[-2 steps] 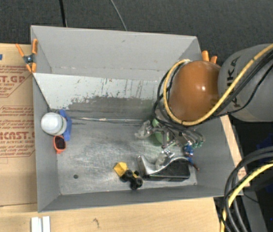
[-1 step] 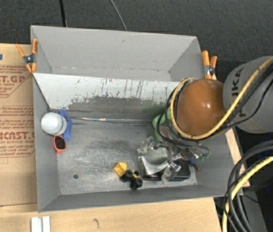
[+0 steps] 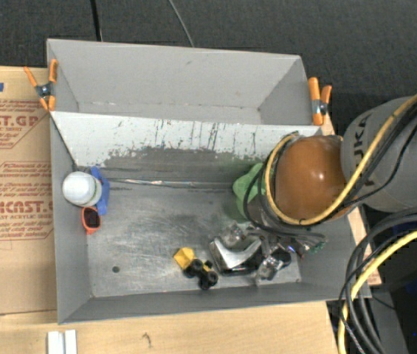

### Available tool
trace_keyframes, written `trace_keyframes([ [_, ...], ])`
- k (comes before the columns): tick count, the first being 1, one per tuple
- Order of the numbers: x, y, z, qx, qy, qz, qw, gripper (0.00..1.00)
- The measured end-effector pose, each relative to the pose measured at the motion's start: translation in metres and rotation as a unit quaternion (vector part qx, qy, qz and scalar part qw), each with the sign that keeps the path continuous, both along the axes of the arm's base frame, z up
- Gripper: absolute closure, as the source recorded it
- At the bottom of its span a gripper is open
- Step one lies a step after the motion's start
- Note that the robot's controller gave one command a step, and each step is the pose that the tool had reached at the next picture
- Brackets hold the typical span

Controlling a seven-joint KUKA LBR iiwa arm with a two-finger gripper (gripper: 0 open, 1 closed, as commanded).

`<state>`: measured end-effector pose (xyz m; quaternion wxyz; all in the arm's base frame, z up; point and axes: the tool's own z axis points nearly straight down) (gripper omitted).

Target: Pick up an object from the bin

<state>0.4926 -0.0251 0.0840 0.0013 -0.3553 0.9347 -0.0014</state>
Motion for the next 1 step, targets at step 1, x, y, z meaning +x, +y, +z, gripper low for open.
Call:
trace_keyframes([
  [1,-0.0045,0.0108,-0.0096,-0.003,0.0028,0.184,0.9828,1.00],
])
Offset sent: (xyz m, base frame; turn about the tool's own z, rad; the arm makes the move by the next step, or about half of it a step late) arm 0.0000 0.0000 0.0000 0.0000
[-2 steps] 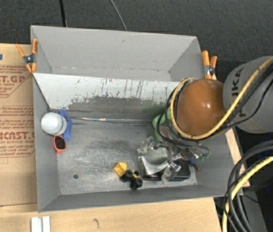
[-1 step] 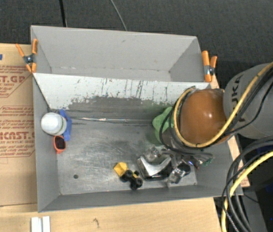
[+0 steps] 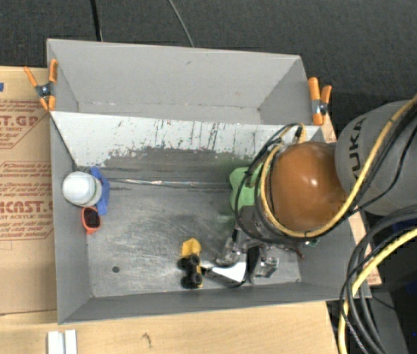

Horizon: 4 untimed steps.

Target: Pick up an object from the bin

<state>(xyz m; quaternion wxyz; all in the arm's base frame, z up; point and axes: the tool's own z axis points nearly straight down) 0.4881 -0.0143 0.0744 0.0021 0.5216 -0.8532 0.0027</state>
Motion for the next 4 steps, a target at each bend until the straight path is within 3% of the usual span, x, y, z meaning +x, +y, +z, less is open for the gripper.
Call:
trace_keyframes([
  [1,0.0012,0.0046,-0.0012,0.006,-0.0053,0.001,1.0000,0.00],
  [2,-0.0001,0.0003,-0.0003,0.000,-0.0003,0.001,1.0000,1.00],
  [3,0.0012,0.0046,-0.0013,0.005,-0.0055,0.002,1.0000,0.00],
  [4,0.0000,0.0005,-0.0004,0.001,-0.0006,0.001,1.0000,1.00],
])
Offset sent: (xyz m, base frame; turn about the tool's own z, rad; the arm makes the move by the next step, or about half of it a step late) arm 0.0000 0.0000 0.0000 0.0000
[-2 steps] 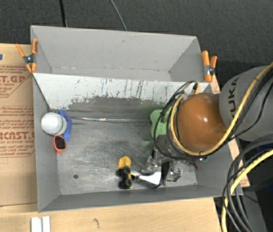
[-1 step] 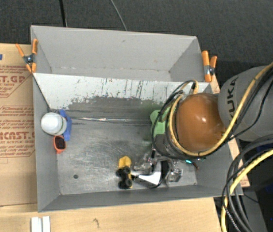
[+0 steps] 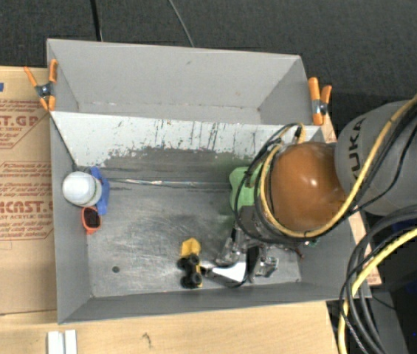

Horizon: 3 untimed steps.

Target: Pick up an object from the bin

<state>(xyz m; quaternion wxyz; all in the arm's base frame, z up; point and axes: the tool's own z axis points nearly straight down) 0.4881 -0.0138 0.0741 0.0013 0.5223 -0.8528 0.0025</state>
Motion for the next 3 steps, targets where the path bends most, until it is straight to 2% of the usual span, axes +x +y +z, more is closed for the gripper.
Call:
trace_keyframes([
  [1,0.0012,0.0041,-0.0009,0.005,-0.0048,0.001,1.0000,0.00],
  [2,0.0000,0.0001,0.0000,0.000,-0.0001,0.000,1.0000,1.00],
  [3,0.0012,0.0042,-0.0009,0.005,-0.0050,0.001,1.0000,0.00],
])
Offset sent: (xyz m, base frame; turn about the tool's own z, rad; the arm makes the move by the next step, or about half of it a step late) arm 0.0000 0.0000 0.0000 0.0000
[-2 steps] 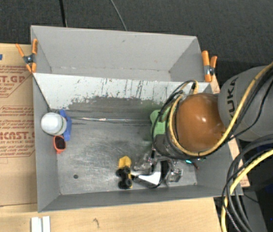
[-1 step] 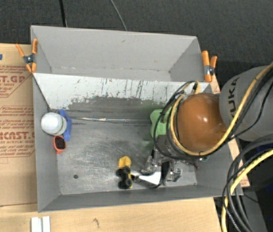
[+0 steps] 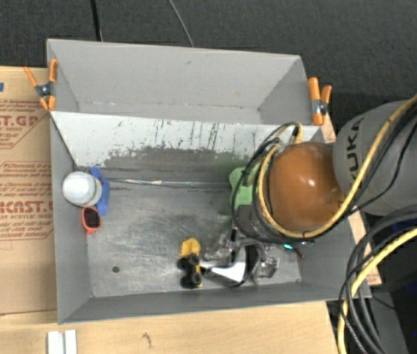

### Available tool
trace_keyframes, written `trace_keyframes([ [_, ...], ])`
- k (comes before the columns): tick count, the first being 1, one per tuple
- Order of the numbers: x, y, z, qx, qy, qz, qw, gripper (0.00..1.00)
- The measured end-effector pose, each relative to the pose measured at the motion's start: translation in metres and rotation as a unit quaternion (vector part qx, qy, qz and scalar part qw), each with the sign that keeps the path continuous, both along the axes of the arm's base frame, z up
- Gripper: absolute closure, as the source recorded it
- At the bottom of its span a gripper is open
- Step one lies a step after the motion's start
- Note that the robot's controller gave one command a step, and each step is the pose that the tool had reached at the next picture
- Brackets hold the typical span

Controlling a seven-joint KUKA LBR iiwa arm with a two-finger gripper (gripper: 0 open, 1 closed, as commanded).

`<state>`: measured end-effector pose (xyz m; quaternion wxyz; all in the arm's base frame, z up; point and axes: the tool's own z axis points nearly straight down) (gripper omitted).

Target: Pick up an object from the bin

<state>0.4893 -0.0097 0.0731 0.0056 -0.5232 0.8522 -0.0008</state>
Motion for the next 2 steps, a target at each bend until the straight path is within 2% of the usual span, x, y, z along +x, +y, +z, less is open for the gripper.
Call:
trace_keyframes([
  [1,-0.0012,-0.0040,0.0009,-0.005,0.0048,-0.001,1.0000,1.00],
  [2,-0.0001,-0.0001,-0.0001,0.000,0.0001,0.000,1.0000,0.00],
])
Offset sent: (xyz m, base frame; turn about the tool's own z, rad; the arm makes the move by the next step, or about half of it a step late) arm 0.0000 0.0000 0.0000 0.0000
